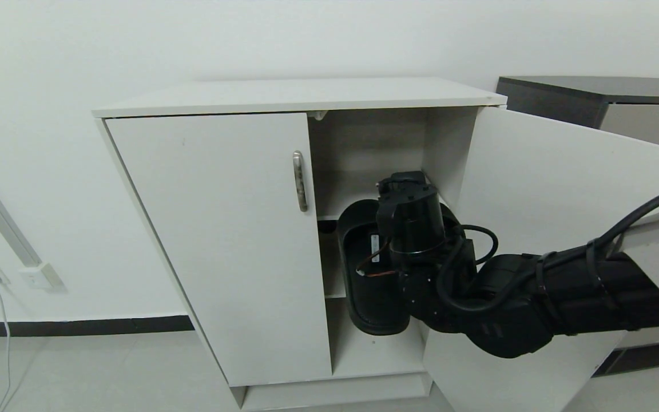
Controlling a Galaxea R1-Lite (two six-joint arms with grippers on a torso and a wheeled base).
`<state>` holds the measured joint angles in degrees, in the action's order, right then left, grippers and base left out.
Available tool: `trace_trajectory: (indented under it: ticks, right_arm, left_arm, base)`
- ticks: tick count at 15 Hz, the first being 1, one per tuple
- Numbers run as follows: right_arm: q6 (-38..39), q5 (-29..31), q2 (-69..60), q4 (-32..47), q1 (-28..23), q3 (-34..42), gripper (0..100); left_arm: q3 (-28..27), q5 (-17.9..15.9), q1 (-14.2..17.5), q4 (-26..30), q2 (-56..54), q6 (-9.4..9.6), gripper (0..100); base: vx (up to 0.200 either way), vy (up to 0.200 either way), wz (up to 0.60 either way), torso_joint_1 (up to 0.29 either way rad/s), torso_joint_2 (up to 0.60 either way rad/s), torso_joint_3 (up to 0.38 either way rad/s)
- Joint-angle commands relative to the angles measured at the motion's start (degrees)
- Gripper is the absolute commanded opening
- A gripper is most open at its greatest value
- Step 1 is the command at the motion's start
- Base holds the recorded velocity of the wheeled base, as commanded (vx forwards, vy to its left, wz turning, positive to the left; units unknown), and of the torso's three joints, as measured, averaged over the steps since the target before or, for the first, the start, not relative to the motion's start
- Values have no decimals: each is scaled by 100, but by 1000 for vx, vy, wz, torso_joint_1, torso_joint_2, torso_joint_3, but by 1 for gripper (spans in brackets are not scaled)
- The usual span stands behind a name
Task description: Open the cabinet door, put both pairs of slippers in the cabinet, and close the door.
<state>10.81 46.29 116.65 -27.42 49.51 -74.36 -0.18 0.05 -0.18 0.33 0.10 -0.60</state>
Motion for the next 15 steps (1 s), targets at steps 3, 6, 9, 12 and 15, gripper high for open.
trace_trajectory:
  ticks: [3,6,9,12,15]
  right_arm:
    - [9,-6,-2,8,-2,-26,0]
    - [9,-6,-11,8,-11,-26,0]
    - [9,3,-28,8,-2,-17,0]
    - [9,38,-28,-1,15,10,0]
    - [9,29,-2,8,15,18,0]
  left_arm:
    - [1,-5,1,2,8,-2,0]
    - [1,-5,1,2,8,7,0]
    - [1,-5,1,2,8,7,0]
    - [1,-5,1,2,8,-2,0]
    - [1,-5,1,2,8,-2,0]
  base:
    - [67,0,0,2,2,-1]
    - [200,0,0,-1,-1,4]
    - [200,0,0,1,1,1]
    - [67,0,0,-1,-1,-1]
    - [0,0,0,0,0,0]
